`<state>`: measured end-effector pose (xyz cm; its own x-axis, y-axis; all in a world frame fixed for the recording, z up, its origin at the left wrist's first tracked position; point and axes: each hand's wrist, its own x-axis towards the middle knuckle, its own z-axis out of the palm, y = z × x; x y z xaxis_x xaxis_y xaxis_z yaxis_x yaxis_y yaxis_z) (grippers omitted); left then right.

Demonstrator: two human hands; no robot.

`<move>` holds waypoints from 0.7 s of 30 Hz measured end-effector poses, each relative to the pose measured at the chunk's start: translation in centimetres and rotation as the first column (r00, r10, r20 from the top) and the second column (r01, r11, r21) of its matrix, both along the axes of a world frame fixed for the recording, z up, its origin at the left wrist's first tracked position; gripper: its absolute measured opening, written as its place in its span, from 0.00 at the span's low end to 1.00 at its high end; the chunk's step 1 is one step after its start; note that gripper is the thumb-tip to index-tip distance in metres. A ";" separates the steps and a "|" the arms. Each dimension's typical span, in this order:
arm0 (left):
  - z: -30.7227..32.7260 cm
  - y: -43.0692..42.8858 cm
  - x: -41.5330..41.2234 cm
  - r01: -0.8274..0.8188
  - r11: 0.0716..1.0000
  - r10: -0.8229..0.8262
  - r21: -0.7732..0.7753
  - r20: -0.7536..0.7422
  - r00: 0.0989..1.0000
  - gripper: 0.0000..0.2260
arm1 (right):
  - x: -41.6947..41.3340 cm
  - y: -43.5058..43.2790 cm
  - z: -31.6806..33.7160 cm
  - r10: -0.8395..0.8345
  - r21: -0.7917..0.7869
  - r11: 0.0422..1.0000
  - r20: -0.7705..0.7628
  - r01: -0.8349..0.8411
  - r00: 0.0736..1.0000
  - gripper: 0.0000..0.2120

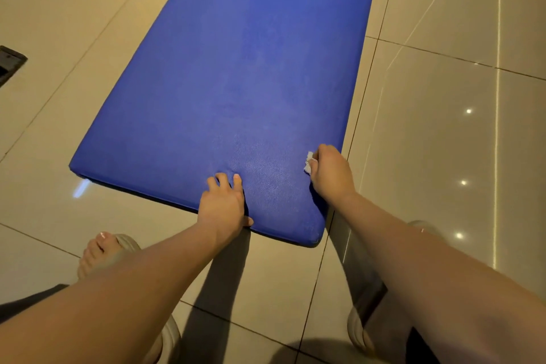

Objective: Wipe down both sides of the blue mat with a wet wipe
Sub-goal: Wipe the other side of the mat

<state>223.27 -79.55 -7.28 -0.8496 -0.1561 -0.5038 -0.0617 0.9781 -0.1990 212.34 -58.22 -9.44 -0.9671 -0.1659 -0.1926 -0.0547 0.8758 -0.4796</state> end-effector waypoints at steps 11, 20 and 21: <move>0.1 -0.2 0.4 0.031 0.999 -0.031 -0.015 -0.032 0.999 0.47 | 5.3 -0.2 -0.2 0.523 0.148 0.842 0.016 -0.519 0.852 0.07; 0.6 -0.2 -0.1 0.027 1.000 -0.026 0.012 -0.037 0.999 0.47 | 4.5 -1.6 0.1 0.227 0.091 0.971 -0.034 -0.223 0.973 0.05; 0.7 -0.2 -0.2 0.018 1.000 -0.017 0.023 -0.031 0.999 0.47 | 7.0 -1.7 0.2 0.304 0.080 0.950 0.008 -0.303 0.953 0.04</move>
<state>223.08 -79.72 -6.57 -0.8672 -0.1297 -0.4808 -0.0505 0.9834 -0.1742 219.32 -59.96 -9.20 -0.8742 -0.4362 -0.2133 -0.3257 0.8525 -0.4088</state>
